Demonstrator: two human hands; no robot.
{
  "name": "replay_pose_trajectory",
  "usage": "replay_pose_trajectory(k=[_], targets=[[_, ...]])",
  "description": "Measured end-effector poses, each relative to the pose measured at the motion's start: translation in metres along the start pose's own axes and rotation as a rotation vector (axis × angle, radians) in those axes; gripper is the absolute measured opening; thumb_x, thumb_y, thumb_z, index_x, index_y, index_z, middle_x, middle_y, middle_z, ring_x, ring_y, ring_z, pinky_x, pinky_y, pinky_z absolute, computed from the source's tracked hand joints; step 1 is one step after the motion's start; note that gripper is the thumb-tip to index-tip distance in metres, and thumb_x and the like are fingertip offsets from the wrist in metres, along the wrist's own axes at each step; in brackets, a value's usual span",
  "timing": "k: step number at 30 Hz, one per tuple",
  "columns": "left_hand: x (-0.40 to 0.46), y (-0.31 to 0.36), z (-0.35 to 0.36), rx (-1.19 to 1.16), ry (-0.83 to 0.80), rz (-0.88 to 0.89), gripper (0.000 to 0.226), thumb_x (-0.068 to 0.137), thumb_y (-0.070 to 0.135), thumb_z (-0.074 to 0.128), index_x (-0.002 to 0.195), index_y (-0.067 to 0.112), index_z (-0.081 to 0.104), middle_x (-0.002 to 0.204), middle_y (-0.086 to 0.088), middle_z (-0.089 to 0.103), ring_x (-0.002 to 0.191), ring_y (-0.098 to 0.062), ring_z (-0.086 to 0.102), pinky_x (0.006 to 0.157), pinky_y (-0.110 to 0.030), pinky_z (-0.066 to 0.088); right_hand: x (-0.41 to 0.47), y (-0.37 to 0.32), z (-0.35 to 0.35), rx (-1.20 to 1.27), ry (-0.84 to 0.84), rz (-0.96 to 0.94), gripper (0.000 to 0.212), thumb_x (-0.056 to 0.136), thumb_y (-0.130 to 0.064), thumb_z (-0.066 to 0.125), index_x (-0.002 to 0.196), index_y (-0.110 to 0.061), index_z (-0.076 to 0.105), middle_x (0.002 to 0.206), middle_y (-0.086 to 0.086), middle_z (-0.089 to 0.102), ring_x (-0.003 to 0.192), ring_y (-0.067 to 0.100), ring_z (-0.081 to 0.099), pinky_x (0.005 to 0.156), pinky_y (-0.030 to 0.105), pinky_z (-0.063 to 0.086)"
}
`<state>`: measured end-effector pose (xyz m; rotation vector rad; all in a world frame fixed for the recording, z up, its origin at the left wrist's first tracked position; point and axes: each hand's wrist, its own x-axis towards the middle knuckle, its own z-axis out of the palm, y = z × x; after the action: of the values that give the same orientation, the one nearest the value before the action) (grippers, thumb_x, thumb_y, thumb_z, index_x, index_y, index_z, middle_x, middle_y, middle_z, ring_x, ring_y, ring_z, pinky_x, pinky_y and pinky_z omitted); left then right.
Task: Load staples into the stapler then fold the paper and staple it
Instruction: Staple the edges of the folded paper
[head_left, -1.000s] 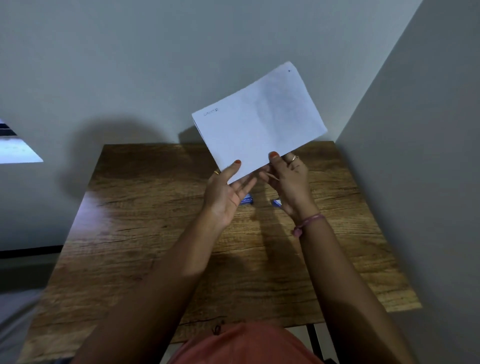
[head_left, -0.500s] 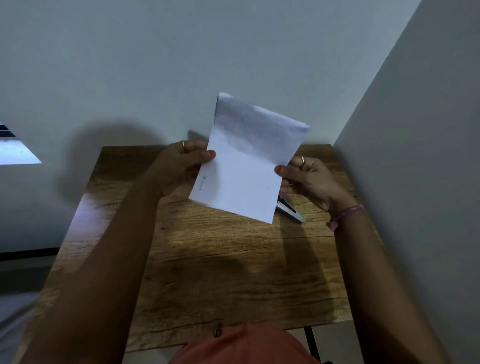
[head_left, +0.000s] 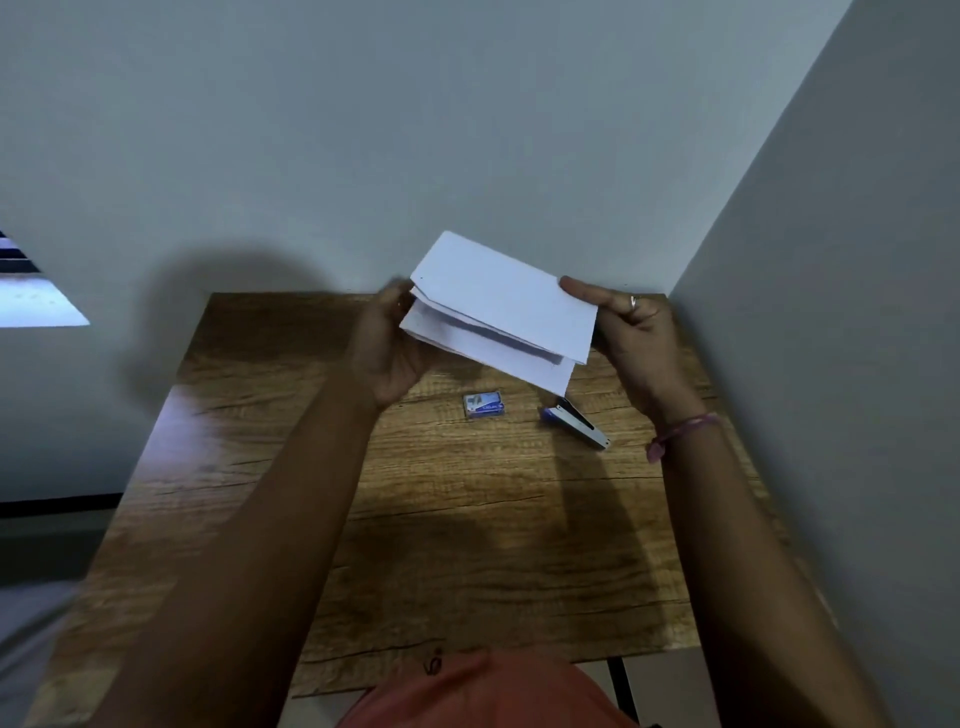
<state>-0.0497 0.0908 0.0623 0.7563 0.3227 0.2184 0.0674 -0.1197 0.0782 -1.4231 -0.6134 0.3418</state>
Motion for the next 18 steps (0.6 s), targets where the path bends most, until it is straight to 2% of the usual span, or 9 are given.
replay_pose_trajectory(k=[2,3,5,7,9,12,15,17,18], targets=[[-0.004,-0.02,-0.002,-0.025,-0.012,-0.096,0.027,0.097,0.018,0.044,0.106,0.004,0.065,0.097,-0.013,0.073,0.087,-0.024,0.071,0.072,-0.034,0.061,0.002,-0.002,-0.002,-0.02,0.058,-0.022,0.029,0.093,0.001,0.052,0.105,-0.015,0.072,0.101,-0.002,0.074,0.099,0.014,0.068,0.075,0.023,0.055],[-0.007,-0.03,-0.002,0.056,-0.038,-0.151,0.024,0.095,0.014,0.046,0.109,0.001,0.061,0.104,-0.017,0.071,0.094,-0.029,0.07,0.076,-0.036,0.06,0.003,-0.003,-0.003,-0.047,0.085,-0.036,0.028,0.093,0.002,0.051,0.107,-0.012,0.071,0.104,0.0,0.073,0.101,0.015,0.067,0.077,0.023,0.054],[-0.015,-0.047,0.003,0.198,-0.163,-0.227,0.023,0.092,0.005,0.05,0.112,-0.002,0.059,0.112,-0.021,0.069,0.104,-0.03,0.067,0.077,-0.032,0.059,0.005,-0.005,-0.005,-0.101,0.125,-0.072,0.027,0.092,0.002,0.05,0.11,-0.006,0.069,0.108,0.004,0.071,0.103,0.017,0.066,0.082,0.026,0.055],[-0.023,-0.061,0.013,0.168,-0.301,-0.277,0.022,0.09,0.003,0.054,0.109,0.002,0.065,0.116,-0.02,0.067,0.108,-0.029,0.065,0.08,-0.029,0.057,0.007,-0.007,-0.005,-0.145,0.147,-0.102,0.029,0.092,0.004,0.049,0.11,-0.005,0.069,0.109,0.007,0.071,0.105,0.019,0.065,0.086,0.029,0.055],[-0.028,-0.07,0.026,0.11,-0.374,-0.284,0.018,0.086,0.007,0.062,0.101,0.009,0.071,0.119,-0.018,0.066,0.111,-0.029,0.064,0.082,-0.03,0.057,0.007,-0.008,-0.005,-0.208,0.158,-0.136,0.031,0.091,0.005,0.047,0.11,-0.005,0.069,0.109,0.008,0.07,0.104,0.019,0.065,0.087,0.032,0.054],[-0.03,-0.077,0.045,0.056,-0.298,-0.201,0.014,0.082,0.013,0.068,0.094,0.01,0.073,0.114,-0.017,0.069,0.106,-0.026,0.067,0.077,-0.028,0.058,0.007,-0.007,-0.002,-0.259,0.187,-0.17,0.034,0.091,0.006,0.046,0.109,-0.01,0.07,0.106,0.008,0.07,0.1,0.02,0.066,0.086,0.036,0.054],[-0.029,-0.076,0.055,0.036,-0.162,-0.126,0.019,0.08,0.014,0.069,0.097,0.006,0.069,0.106,-0.017,0.072,0.098,-0.024,0.07,0.071,-0.026,0.058,0.006,-0.007,0.0,-0.332,0.22,-0.236,0.037,0.089,0.006,0.046,0.108,-0.012,0.071,0.106,0.005,0.071,0.097,0.009,0.066,0.082,0.027,0.055],[-0.028,-0.075,0.056,0.032,-0.125,-0.105,0.024,0.077,0.014,0.071,0.099,0.004,0.068,0.102,-0.016,0.073,0.097,-0.024,0.071,0.07,-0.026,0.058,0.006,-0.007,0.001,-0.406,0.233,-0.3,0.039,0.087,0.008,0.045,0.107,-0.011,0.072,0.113,0.007,0.069,0.103,0.009,0.065,0.081,0.021,0.053],[-0.029,-0.074,0.057,0.023,-0.119,-0.105,0.024,0.077,0.012,0.071,0.099,0.004,0.068,0.102,-0.016,0.073,0.097,-0.024,0.071,0.07,-0.026,0.058,0.006,-0.006,0.001,-0.445,0.247,-0.328,0.04,0.086,0.009,0.044,0.107,-0.011,0.072,0.115,0.007,0.068,0.106,0.01,0.064,0.081,0.023,0.054]])
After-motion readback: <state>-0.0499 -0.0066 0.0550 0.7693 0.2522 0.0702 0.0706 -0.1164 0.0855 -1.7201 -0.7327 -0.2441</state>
